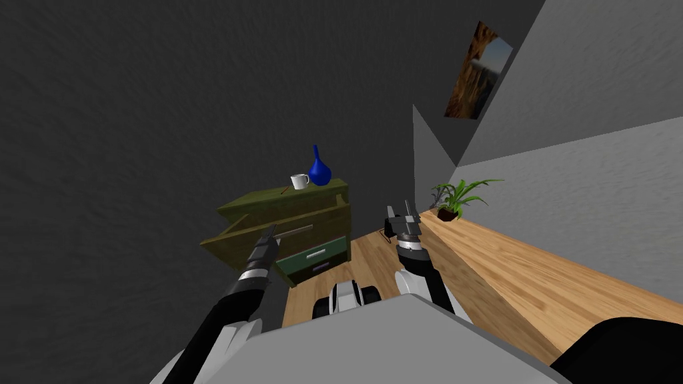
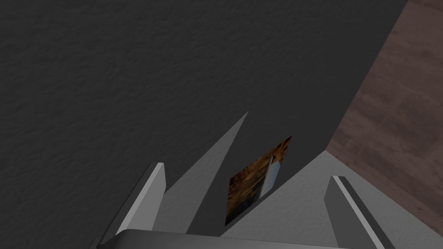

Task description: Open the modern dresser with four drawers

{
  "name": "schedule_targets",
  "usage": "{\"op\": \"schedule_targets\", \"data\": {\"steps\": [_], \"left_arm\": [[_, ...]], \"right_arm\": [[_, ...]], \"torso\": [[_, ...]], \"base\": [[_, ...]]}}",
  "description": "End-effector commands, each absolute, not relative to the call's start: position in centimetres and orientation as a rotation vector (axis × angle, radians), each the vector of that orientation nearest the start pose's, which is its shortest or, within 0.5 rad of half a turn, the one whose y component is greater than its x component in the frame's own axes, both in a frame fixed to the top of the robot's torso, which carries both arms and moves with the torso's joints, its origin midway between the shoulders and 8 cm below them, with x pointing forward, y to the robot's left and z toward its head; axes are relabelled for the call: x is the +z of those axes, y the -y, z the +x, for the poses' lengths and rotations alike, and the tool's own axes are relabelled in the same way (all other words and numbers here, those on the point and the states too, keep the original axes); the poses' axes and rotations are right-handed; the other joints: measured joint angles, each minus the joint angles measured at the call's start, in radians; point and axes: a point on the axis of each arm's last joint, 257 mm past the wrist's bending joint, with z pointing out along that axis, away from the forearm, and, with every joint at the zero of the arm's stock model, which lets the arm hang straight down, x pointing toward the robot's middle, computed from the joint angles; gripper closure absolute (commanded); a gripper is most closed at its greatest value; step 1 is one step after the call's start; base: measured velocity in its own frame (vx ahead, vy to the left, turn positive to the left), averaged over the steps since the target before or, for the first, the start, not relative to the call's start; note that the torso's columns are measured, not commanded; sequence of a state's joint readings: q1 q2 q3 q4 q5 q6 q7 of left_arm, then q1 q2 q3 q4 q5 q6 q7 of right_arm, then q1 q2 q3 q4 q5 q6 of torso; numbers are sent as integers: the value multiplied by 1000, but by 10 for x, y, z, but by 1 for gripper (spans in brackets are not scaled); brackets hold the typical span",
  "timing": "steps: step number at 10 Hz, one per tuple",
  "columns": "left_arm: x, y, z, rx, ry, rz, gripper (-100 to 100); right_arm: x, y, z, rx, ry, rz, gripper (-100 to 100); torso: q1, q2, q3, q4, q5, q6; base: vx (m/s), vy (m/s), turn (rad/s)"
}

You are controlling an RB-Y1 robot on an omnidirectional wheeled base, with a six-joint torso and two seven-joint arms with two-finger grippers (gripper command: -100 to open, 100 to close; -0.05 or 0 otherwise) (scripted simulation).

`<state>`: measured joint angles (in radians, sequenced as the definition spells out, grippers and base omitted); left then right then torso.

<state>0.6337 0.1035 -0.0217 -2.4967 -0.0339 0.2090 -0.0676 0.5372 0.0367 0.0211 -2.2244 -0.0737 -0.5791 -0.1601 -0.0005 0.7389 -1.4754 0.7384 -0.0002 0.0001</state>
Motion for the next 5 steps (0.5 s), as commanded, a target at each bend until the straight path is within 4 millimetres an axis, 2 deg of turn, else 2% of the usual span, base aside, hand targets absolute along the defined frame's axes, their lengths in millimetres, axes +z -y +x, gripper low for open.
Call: {"op": "schedule_targets", "data": {"steps": [1,4,5], "left_arm": [[-66,-293,369,-980,-1146,-1020,-100],[-49,-294,366,-977,-1146,-1019,-100],[-59,-295,369,-973,-1157,-1031,-100]], "right_arm": [[3,290,337,1494,-484,798,0],[3,290,337,1494,-484,798,0],[3,290,337,1494,-484,798,0]], "torso": [[0,1,1,0,0,0],[-1,1,0,2,-2,0],[-2,3,1,5,-4,-1]], "base": [[5,-6,-8],[0,-8,-12],[7,-1,-3]]}}
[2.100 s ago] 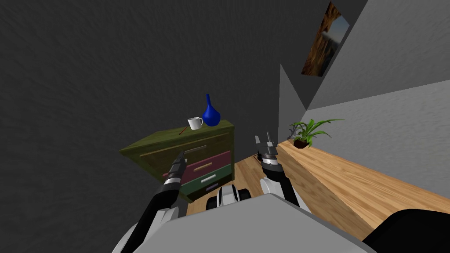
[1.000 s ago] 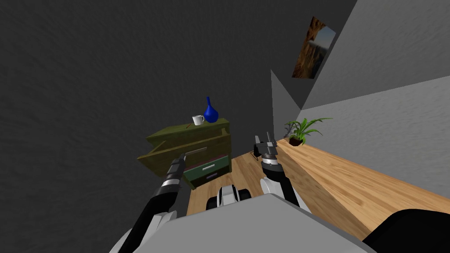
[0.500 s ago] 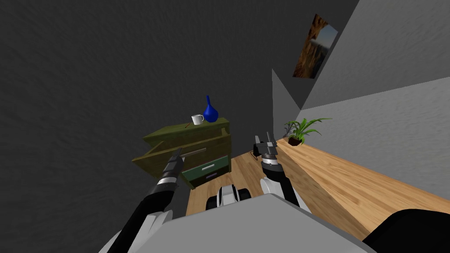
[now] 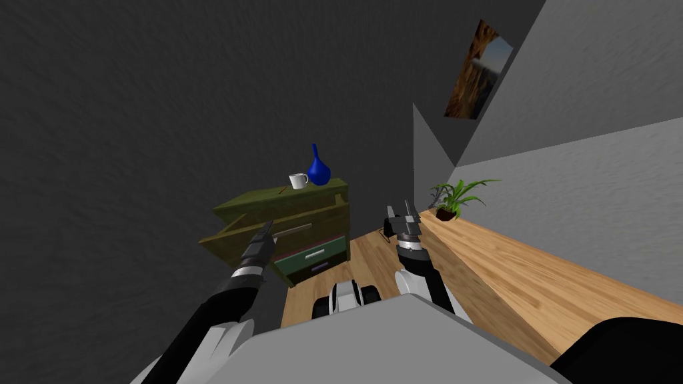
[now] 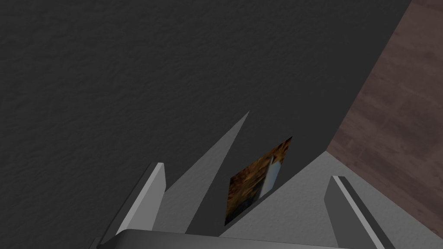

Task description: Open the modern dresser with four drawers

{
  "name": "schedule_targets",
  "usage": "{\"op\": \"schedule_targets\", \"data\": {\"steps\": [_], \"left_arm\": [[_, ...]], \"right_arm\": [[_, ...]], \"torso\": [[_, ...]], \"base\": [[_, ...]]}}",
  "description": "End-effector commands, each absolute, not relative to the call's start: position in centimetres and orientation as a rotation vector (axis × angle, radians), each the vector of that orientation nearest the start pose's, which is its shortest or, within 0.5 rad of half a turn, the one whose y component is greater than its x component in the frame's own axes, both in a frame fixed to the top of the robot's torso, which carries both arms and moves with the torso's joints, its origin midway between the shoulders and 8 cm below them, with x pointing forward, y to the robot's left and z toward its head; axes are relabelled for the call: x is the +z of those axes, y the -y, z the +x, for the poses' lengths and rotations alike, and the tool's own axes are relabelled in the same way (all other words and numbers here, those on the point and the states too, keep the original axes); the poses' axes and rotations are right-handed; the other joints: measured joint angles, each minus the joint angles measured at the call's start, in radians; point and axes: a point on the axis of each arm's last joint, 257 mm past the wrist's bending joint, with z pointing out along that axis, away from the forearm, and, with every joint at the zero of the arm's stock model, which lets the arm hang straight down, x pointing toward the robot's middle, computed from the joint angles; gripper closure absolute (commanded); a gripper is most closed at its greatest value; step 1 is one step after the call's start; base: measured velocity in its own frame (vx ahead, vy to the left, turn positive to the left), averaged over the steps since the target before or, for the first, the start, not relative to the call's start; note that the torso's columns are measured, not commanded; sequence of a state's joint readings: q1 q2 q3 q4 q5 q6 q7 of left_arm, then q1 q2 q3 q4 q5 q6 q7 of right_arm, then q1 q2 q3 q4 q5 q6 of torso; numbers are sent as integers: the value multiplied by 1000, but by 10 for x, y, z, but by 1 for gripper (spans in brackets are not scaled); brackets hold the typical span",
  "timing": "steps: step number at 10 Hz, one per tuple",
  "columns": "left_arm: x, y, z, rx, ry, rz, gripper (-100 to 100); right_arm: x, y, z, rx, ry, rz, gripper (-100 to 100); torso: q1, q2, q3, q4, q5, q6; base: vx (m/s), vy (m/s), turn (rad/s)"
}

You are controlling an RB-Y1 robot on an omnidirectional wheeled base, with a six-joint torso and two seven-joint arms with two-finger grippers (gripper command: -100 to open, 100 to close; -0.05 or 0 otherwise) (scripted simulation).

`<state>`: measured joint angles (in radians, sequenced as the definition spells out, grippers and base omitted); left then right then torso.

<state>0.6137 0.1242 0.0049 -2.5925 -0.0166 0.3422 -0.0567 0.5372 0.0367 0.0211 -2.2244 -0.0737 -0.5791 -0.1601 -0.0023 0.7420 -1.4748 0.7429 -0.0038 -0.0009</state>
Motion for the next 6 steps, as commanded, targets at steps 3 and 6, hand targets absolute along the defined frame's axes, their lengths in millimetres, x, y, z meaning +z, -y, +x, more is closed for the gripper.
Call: {"op": "schedule_targets", "data": {"steps": [3,6], "left_arm": [[-62,-296,369,-968,-1164,-1041,0],[-64,-296,369,-966,-1167,-1045,0]], "right_arm": [[3,290,337,1494,-484,798,0],[3,290,337,1494,-484,798,0]], "torso": [[1,-2,0,-3,3,1],[2,-4,-1,-4,3,1]], "base": [[0,0,0],[0,0,0]]}}
